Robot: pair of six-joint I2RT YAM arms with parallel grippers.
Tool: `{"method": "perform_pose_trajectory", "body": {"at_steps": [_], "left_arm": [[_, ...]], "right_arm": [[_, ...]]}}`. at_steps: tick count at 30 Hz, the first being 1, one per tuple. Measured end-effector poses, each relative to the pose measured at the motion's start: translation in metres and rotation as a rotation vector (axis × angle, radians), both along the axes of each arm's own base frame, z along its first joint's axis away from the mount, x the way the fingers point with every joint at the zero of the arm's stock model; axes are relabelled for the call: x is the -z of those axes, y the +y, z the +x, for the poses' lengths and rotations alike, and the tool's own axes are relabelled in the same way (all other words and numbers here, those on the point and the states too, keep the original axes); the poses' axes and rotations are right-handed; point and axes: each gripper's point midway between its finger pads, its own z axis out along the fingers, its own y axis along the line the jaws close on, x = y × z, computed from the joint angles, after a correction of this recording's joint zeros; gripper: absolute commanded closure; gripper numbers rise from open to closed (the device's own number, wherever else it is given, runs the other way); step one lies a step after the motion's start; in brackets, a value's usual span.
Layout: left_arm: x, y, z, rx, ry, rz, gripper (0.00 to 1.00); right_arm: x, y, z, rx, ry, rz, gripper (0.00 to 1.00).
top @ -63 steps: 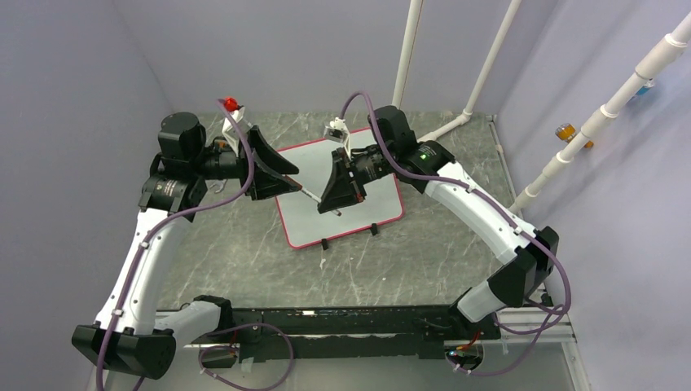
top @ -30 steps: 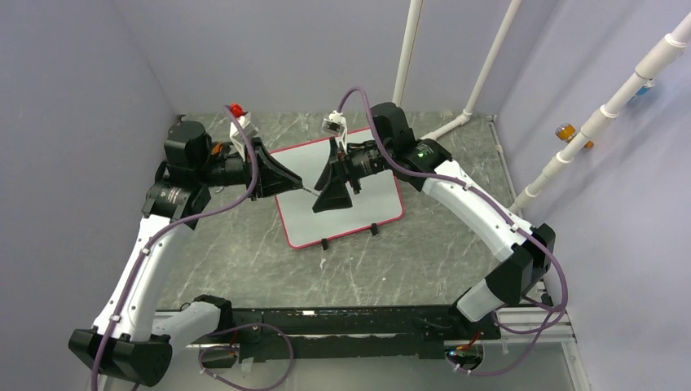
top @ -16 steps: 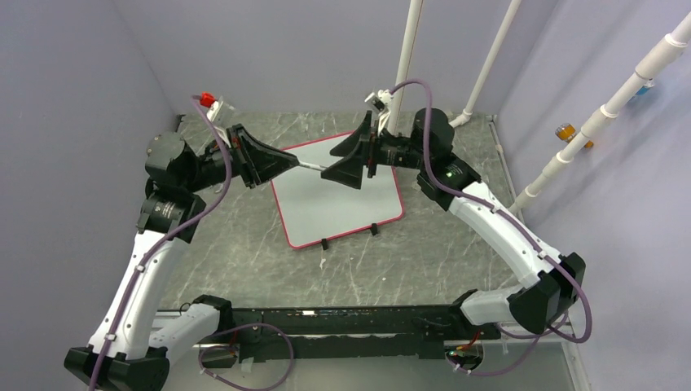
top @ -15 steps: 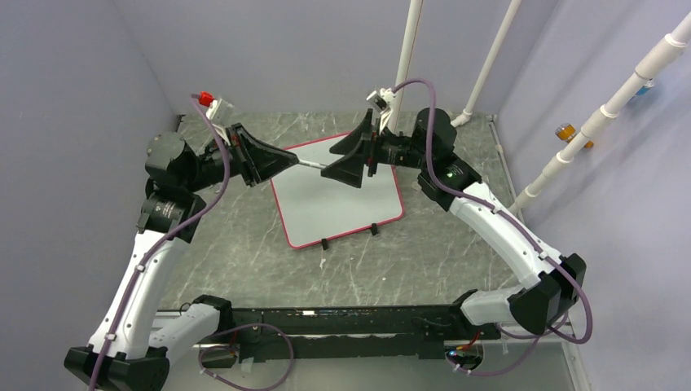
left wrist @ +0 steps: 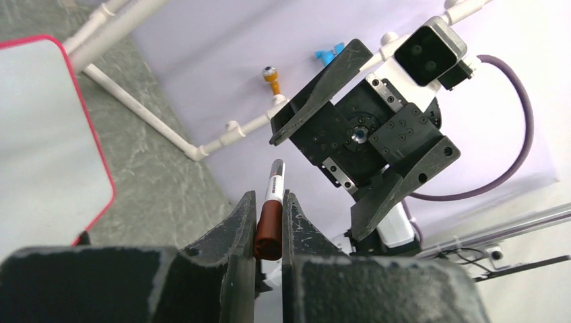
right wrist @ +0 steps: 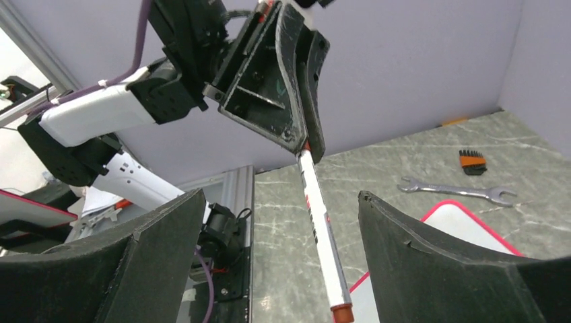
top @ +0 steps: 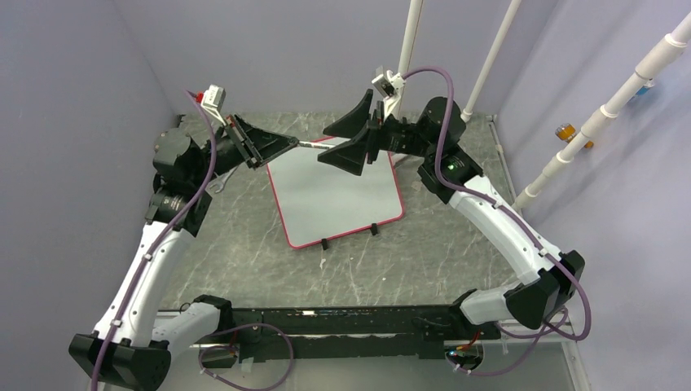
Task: Write a sentence on the whiteboard
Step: Pass from the left arm to the right
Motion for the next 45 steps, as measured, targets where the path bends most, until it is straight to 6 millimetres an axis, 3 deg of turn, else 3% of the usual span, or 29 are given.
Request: {"method": "perform_pose_trajectory", "body": {"at_steps": [11, 21, 37, 45], "left_arm": [[-0.001, -0.002, 0.005, 0.041, 0.138, -0.126, 1.00], [-0.016, 0.007, 0.004, 0.060, 0.134, -0.179, 1.00], [-0.013, 0.006, 0.007, 0.076, 0.163, -0.196, 1.00], [-0.008, 0.006, 0.008, 0.074, 0.174, -0.191, 1.00]], "right_arm": [[-0.011, 0.006, 0.011, 0.007, -0.058, -0.005, 0.27], [0.005, 0.010, 0.011, -0.048, -0.042, -0.060, 0.40], [-0.005, 0.014, 0.008, -0.089, -0.070, -0.020, 0.58], [0.005, 0.021, 0.018, -0.091, -0.044, -0.030, 0.66]]}}
